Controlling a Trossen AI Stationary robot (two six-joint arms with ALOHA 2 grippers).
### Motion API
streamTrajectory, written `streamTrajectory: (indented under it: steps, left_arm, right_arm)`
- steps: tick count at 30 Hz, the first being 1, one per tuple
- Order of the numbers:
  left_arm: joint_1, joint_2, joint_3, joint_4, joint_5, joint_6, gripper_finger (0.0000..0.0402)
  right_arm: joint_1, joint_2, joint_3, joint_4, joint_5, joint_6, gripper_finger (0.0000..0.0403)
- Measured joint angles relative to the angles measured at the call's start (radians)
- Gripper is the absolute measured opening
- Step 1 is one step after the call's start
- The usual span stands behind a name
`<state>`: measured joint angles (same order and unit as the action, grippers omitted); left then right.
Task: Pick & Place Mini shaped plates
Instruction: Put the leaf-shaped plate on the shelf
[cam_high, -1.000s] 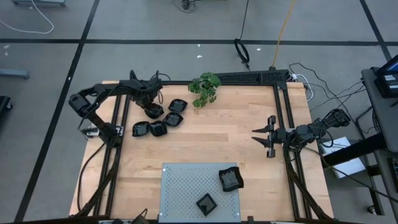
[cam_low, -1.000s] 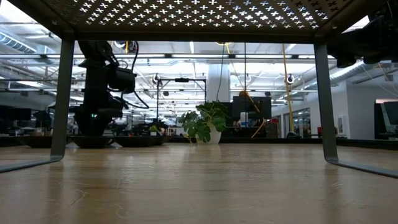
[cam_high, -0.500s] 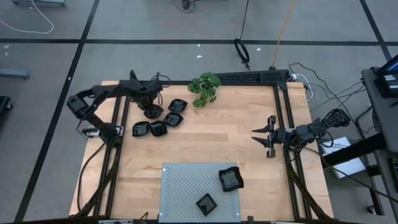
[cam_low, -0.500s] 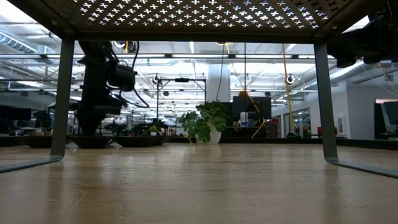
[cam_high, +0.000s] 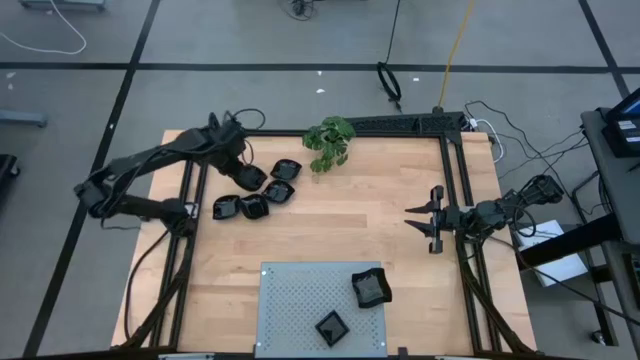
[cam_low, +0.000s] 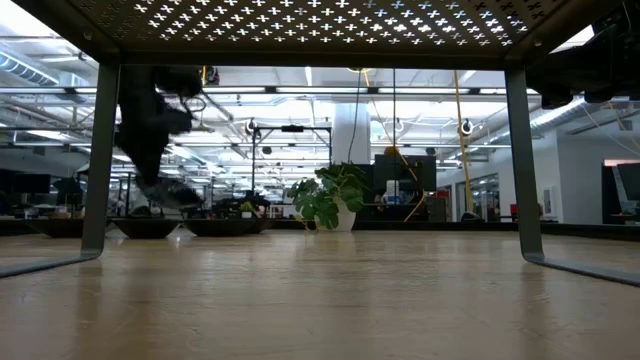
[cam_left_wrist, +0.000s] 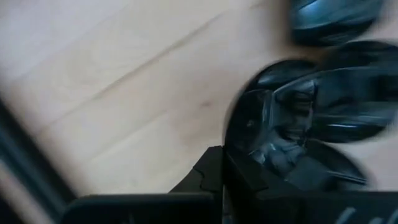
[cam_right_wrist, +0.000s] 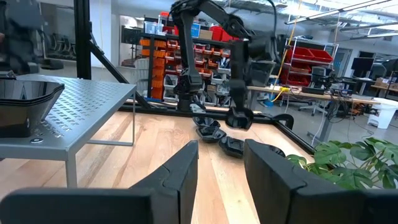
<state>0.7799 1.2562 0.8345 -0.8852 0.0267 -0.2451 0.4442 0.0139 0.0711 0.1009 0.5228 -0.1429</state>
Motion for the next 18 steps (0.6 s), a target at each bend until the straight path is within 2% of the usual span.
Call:
streamTrajectory:
  steps: [5,10,13,18]
  left_arm:
    - [-0.020,-0.155,0.000,0.030,0.158,-0.010,0.0018]
    - [-0.068,-0.294,0.000,0.090,0.369,-0.052,0.0005]
    - [-0.112,-0.356,0.000,0.184,0.473,-0.083,0.0014]
    - [-0.212,-0.430,0.000,0.398,0.564,-0.139,0.0019]
  right_arm:
    - [0.000,0.000,0.000,0.000,0.000,0.000,0.0118]
    - [0.000,0.000,0.000,0.000,0.000,0.000,0.0118]
    - [0.000,0.000,0.000,0.000,0.000,0.000,0.0118]
    - [0.000,0.000,0.000,0.000,0.000,0.000,0.0118]
